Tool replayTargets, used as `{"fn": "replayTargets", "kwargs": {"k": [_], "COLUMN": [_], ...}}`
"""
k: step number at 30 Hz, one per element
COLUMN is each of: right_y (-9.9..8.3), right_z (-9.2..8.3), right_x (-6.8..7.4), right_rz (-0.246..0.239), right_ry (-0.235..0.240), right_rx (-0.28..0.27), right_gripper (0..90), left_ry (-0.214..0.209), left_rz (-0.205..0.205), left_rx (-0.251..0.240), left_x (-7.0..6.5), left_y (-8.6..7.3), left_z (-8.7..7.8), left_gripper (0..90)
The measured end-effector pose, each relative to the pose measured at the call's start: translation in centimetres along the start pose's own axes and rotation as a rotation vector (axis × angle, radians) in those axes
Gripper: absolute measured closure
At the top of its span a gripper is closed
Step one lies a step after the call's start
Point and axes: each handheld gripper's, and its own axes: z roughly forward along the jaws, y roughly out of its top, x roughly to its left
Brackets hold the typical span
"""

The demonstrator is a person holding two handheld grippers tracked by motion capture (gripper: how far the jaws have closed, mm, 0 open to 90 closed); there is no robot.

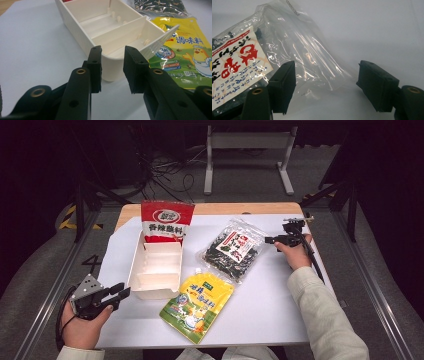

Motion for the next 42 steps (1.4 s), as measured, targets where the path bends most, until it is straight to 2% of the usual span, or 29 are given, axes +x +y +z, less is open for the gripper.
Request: {"fn": "replayTargets", "kwargs": {"k": [4, 7, 11, 15, 19, 25, 30, 34, 38, 42], "right_y": [0.0, 0.1, 0.1, 0.3, 0.7, 0.7, 0.8, 0.7, 0.5, 0.5], "right_z": [0.4, 0.5, 0.6, 0.9, 1.3, 1.9, 2.2, 2.5, 2.5, 2.4], "right_x": [0.1, 0.2, 0.1, -0.2, -0.1, 0.1, 0.7, 1.5, 1.9, 2.5], "right_rz": [-0.040, -0.056, -0.058, -0.025, -0.015, 0.009, -0.025, -0.097, -0.120, -0.137], "right_ry": [0.009, -0.004, 0.002, 0.016, 0.033, 0.045, 0.022, -0.011, -0.023, -0.034], "right_rx": [-0.041, -0.031, -0.024, 0.000, 0.024, 0.016, 0.037, 0.062, 0.070, 0.081], "right_gripper": [32.7, 31.7, 29.6, 25.7, 19.8, 16.4, 12.9, 12.8, 16.9, 26.0], "left_ry": [-0.003, -0.009, -0.014, -0.018, -0.019, -0.023, -0.023, -0.025, -0.028, -0.034], "left_rz": [0.001, 0.000, 0.009, 0.008, 0.003, 0.004, 0.005, 0.004, 0.005, 0.005], "left_rx": [-0.002, -0.003, 0.000, -0.005, -0.001, 0.001, 0.004, 0.004, 0.004, 0.002], "left_x": [0.0, 0.0, 0.1, 0.0, 0.0, 0.1, 0.1, 0.1, 0.1, 0.1], "left_y": [0.0, 0.0, 0.1, 0.1, 0.1, 0.1, 0.0, 0.1, 0.1, 0.2], "left_z": [0.0, 0.1, 0.3, 0.4, 0.5, 0.5, 0.6, 0.6, 0.7, 0.7], "left_gripper": [68.0, 67.9, 67.8, 67.9, 68.0, 68.0, 68.0, 67.9, 67.8, 67.8]}}
